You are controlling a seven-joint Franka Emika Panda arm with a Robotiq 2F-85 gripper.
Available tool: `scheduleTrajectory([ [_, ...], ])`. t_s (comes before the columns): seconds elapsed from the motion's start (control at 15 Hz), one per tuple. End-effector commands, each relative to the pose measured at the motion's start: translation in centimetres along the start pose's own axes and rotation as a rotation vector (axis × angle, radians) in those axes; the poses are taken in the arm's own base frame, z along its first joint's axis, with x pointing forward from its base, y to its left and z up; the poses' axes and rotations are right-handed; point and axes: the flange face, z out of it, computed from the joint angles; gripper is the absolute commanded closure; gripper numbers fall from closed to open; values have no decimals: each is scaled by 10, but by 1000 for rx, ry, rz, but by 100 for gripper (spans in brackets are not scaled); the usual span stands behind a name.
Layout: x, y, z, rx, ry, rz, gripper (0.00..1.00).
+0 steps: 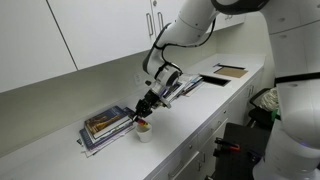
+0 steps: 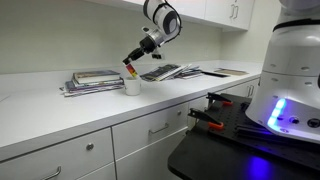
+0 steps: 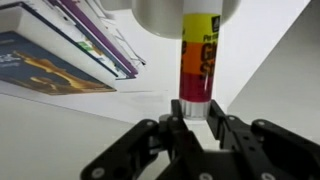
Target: Put the glue stick into the white mug.
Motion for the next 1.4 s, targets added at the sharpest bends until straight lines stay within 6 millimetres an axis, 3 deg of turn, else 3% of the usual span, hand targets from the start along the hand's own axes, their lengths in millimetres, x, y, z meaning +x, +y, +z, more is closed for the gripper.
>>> scheduleTrajectory([
  [0.0,-6,0,9,-10,20,-14,92],
  [0.33,-15,2,21,-21,6,17,92],
  [0.4,-16,3,20,-30,-5,19,43],
  [0.47,-17,4,19,-32,-14,13,42],
  [0.87,-3,-1,12,-38,-213,27,0],
  [1.33,23,-18,14,-144,-578,62,0],
])
